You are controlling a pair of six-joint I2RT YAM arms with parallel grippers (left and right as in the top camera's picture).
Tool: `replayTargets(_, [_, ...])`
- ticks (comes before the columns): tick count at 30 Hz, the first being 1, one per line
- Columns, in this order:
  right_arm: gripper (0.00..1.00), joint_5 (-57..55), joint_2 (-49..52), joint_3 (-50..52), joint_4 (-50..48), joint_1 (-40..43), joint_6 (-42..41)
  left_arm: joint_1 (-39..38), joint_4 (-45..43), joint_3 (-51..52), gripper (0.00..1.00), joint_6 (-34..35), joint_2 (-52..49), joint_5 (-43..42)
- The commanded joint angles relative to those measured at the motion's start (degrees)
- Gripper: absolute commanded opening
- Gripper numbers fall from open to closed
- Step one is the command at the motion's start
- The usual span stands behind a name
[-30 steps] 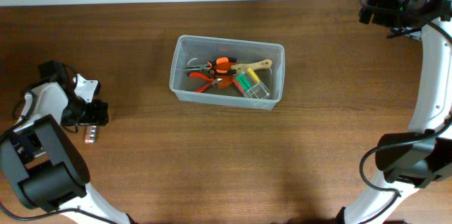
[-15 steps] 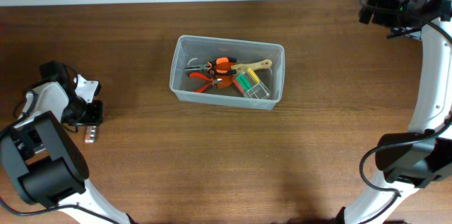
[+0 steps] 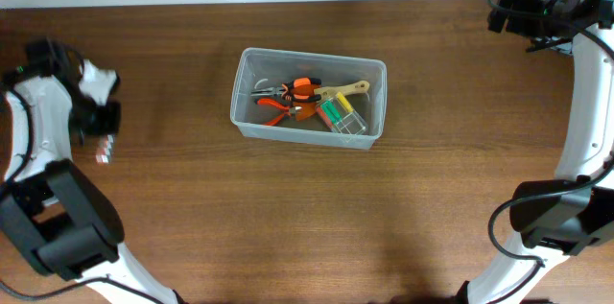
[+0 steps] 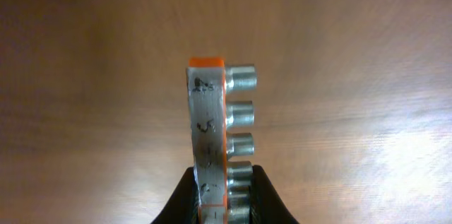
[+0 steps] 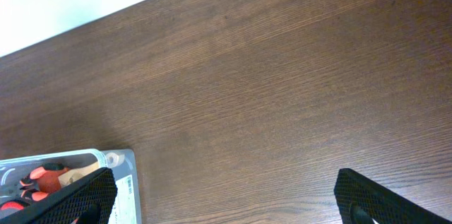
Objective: Pack container
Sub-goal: 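Place the socket strip into the container with the left gripper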
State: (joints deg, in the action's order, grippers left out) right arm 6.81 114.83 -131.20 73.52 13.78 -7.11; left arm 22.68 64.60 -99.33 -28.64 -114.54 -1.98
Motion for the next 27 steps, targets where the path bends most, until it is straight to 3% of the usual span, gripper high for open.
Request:
replayTargets(1, [0.99, 0.3, -0.1, 0.1, 0.0, -0.2, 0.0, -5.0, 2.7, -9.4, 0.02, -6.4, 6.2, -8.9])
replayTargets(3, [0.98, 0.3, -0.1, 0.1, 0.0, -0.2, 0.0, -10.8, 2.4, -11.7, 0.02, -12.0, 7.8, -13.8])
replayTargets(14, [0.99, 0.3, -0.1, 0.1, 0.0, -0.2, 0.0, -38.8, 1.9, -11.4, 0.02, -44.2, 2.4, -12.4])
replayTargets(25, [0.98, 0.3, -0.1, 0.1, 0.0, -0.2, 0.0, -47.8, -0.5, -11.4, 0.02, -46.4, -13.8, -9.0])
replayTargets(27, [0.98, 0.3, -0.1, 0.1, 0.0, -0.2, 0.0, -48.4, -1.2, -11.4, 0.09, -46.4, -15.9, -6.8])
